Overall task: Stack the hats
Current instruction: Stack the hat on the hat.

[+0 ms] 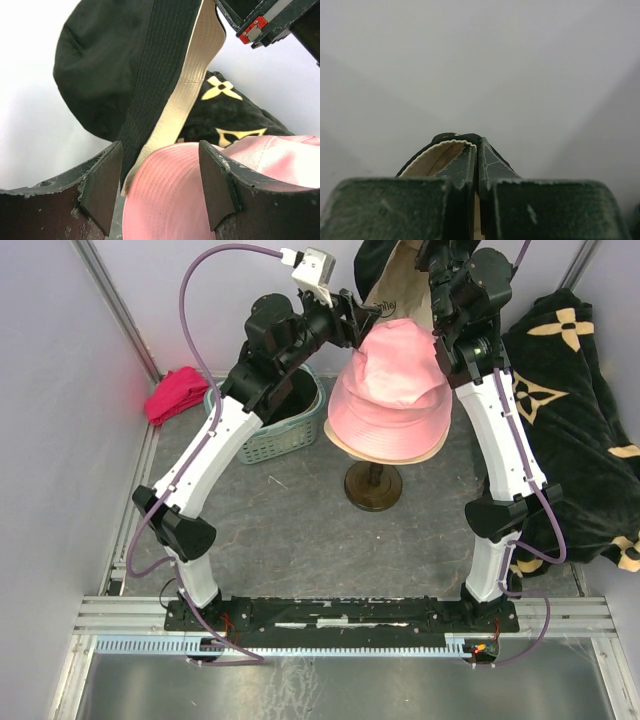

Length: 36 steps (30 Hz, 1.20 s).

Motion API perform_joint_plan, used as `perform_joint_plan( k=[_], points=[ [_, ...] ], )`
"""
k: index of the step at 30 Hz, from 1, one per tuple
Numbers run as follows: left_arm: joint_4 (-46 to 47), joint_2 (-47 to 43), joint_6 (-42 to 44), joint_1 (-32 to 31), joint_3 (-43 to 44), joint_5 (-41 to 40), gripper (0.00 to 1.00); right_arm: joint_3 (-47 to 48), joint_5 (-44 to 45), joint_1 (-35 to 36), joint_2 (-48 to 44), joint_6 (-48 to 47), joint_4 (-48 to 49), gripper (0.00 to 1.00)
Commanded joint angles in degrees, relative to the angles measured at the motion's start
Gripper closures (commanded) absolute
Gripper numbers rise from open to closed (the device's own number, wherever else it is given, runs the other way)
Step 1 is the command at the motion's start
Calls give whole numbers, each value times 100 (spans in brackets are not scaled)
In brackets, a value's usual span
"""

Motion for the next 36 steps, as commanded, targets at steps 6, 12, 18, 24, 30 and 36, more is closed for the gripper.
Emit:
perform_joint_plan(
  k=[6, 12, 18, 24, 30, 36],
  points=[
    [13, -74, 1087, -268, 146, -995, 31, 309, -213, 43, -83, 53, 166, 98],
    [140, 5, 1186, -321, 169, -1429, 31, 317, -339, 90, -109, 75, 107, 98],
    [279, 77, 1373, -411, 172, -1654, 31, 184, -398, 183, -212, 63, 105, 98],
    [445, 134, 1445, -462, 178, -1837, 37, 79, -434, 285, -316, -5, 91, 98],
    [576, 135, 1554, -471, 156, -2159, 71, -327, -435, 319, -597, -62, 197, 98],
    [835, 47, 1647, -490, -29, -2538, 97, -649, -334, 314, -844, -215, 365, 98]
  ],
)
